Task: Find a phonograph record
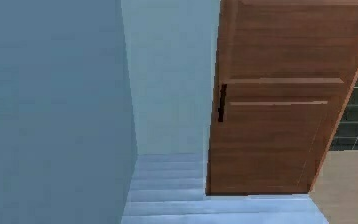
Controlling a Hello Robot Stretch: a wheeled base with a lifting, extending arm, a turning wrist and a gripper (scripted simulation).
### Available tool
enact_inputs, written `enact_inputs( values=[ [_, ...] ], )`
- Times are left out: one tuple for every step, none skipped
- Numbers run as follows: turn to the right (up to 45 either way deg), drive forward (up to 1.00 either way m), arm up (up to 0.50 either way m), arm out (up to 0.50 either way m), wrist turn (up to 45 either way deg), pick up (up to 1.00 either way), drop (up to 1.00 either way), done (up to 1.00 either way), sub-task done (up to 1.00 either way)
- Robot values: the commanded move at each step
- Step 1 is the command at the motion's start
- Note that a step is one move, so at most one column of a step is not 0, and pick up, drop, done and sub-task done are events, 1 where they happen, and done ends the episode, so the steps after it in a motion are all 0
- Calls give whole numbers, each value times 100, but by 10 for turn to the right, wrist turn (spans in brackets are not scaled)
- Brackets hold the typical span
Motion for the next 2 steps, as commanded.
enact_inputs(
  values=[
    [450,0,0,0,0,0,0,0,0],
    [150,0,0,0,0,0,0,0,0]
  ],
)
